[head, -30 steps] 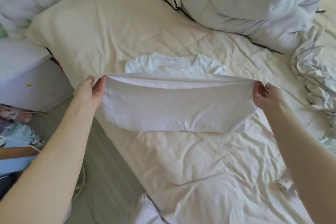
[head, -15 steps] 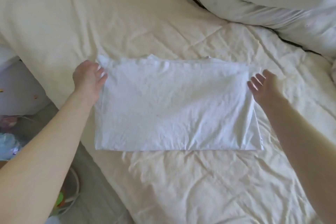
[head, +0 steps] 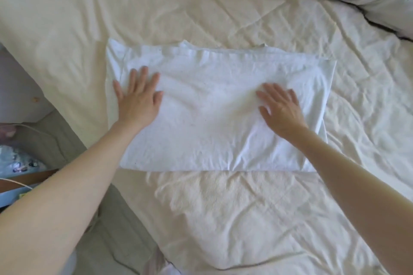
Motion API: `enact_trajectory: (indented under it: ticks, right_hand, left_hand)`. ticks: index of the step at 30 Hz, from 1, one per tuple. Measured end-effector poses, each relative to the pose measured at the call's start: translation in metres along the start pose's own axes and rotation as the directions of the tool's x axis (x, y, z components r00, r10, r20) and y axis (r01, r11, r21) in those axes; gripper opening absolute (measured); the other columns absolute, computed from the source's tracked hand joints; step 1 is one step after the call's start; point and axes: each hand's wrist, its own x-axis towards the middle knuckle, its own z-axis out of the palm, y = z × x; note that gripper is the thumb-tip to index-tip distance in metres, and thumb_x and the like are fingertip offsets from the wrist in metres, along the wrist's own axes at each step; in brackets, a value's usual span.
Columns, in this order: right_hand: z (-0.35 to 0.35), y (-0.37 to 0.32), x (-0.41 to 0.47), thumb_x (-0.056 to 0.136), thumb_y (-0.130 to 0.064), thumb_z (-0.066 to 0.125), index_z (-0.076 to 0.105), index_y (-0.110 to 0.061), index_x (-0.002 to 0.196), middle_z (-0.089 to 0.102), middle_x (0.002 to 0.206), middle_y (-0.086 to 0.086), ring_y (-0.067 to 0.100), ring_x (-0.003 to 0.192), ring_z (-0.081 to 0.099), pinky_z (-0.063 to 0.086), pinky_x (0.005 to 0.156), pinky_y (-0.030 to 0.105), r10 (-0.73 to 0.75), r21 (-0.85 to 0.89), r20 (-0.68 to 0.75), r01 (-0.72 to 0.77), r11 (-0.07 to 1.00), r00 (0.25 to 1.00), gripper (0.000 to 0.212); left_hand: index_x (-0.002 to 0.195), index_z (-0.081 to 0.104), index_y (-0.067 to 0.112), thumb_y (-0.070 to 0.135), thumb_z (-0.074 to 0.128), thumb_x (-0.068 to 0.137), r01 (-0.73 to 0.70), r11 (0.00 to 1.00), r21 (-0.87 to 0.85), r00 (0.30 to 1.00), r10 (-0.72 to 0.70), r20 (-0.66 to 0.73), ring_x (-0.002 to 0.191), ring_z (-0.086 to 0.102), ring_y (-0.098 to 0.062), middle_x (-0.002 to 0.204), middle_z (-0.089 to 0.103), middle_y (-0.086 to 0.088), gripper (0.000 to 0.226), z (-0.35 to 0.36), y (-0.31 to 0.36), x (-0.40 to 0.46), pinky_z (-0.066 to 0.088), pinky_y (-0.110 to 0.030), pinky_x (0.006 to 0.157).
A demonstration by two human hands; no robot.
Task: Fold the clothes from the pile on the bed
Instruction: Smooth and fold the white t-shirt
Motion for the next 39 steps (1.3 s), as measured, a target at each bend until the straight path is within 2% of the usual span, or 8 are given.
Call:
enact_trajectory:
  ticks: [4, 10, 14, 17, 20, 24, 30, 39]
  right_hand:
    - [-0.009, 0.041, -0.053, 0.092, -0.011, 0.052, 0.056, -0.006, 0.126, 0.046, 0.141, 0.014, 0.032, 0.132, 0.037, 0.027, 0.109, 0.045, 0.473, 0.201, -0.161, -0.44, 0.875, 0.866, 0.035]
    - [0.011, 0.051, -0.12, 0.089, -0.022, 0.053, 0.061, -0.013, 0.101, 0.06, 0.097, 0.007, 0.024, 0.092, 0.053, 0.045, 0.077, 0.034, 0.899, 0.699, 0.104, -0.675, 0.238, 0.425, 0.017]
    - [0.014, 0.061, -0.129, 0.085, -0.022, 0.062, 0.06, -0.013, 0.093, 0.061, 0.09, 0.005, 0.024, 0.089, 0.057, 0.049, 0.08, 0.041, 0.91, 0.756, 0.239, -0.653, 0.044, 0.339, 0.012]
    - [0.014, 0.071, -0.131, 0.09, -0.023, 0.057, 0.06, -0.011, 0.095, 0.059, 0.088, 0.004, 0.023, 0.082, 0.059, 0.052, 0.076, 0.042, 0.898, 0.781, 0.315, -0.622, -0.063, 0.305, 0.013]
    - [0.008, 0.076, -0.133, 0.095, -0.024, 0.047, 0.058, 0.005, 0.097, 0.059, 0.088, 0.012, 0.029, 0.081, 0.063, 0.052, 0.063, 0.036, 0.888, 0.785, 0.341, -0.612, -0.089, 0.308, 0.031]
    - [-0.001, 0.09, -0.132, 0.097, -0.019, 0.044, 0.053, 0.016, 0.111, 0.06, 0.115, 0.027, 0.034, 0.098, 0.062, 0.055, 0.083, 0.043, 0.926, 0.807, 0.292, -0.582, -0.105, 0.238, 0.039]
    - [-0.001, 0.097, -0.133, 0.096, -0.026, 0.049, 0.055, -0.012, 0.099, 0.053, 0.085, 0.006, 0.019, 0.074, 0.05, 0.042, 0.064, 0.028, 0.933, 0.809, 0.284, -0.578, -0.11, 0.221, 0.016]
    - [0.012, 0.089, -0.138, 0.09, -0.029, 0.054, 0.063, 0.003, 0.101, 0.063, 0.099, 0.022, 0.029, 0.09, 0.06, 0.044, 0.07, 0.029, 0.908, 0.75, 0.23, -0.659, 0.064, 0.35, 0.036]
  left_hand:
    - [0.148, 0.022, 0.02, 0.03, 0.031, 0.101, 0.033, 0.99, -0.136, 0.997, -0.041, -0.06, 0.145, -0.001, -0.032, 0.159, 0.002, -0.009, 0.05, 0.0, -0.026, -0.039, 0.003, -0.059, 0.112]
    - [0.14, 0.036, -0.001, 0.007, 0.051, 0.093, 0.195, 0.842, -0.504, 0.944, -0.3, -0.136, 0.136, 0.026, -0.04, 0.147, 0.028, -0.028, 0.05, 0.031, -0.023, -0.124, 0.025, -0.05, 0.111]
    - [0.114, 0.054, 0.002, 0.023, 0.054, 0.094, 0.494, 0.258, -0.83, 0.685, -0.703, 0.189, 0.1, 0.055, -0.032, 0.112, 0.057, -0.018, 0.029, 0.046, -0.019, -0.143, 0.048, -0.036, 0.083]
    - [0.073, 0.049, 0.013, 0.029, 0.057, 0.093, 0.557, -0.171, -0.813, 0.51, -0.702, 0.497, 0.062, 0.052, -0.018, 0.076, 0.052, -0.008, 0.027, 0.045, -0.019, -0.139, 0.045, -0.024, 0.053]
    - [0.086, 0.051, 0.01, 0.019, 0.053, 0.096, 0.449, -0.427, -0.785, 0.499, -0.609, 0.616, 0.076, 0.057, -0.013, 0.086, 0.057, -0.003, 0.014, 0.038, -0.021, -0.134, 0.055, -0.023, 0.059]
    - [0.107, 0.053, 0.005, 0.006, 0.05, 0.096, 0.386, -0.41, -0.826, 0.514, -0.648, 0.562, 0.104, 0.056, -0.02, 0.12, 0.056, -0.012, 0.012, 0.025, -0.031, -0.13, 0.048, -0.038, 0.093]
    - [0.129, 0.046, 0.003, 0.009, 0.05, 0.097, 0.396, -0.411, -0.821, 0.527, -0.631, 0.57, 0.118, 0.054, -0.022, 0.133, 0.052, -0.011, 0.033, 0.022, -0.027, -0.128, 0.045, -0.035, 0.1]
    - [0.103, 0.058, 0.005, 0.013, 0.048, 0.097, 0.478, -0.202, -0.855, 0.519, -0.72, 0.46, 0.076, 0.06, -0.017, 0.096, 0.061, -0.01, 0.014, 0.03, -0.032, -0.139, 0.05, -0.032, 0.085]
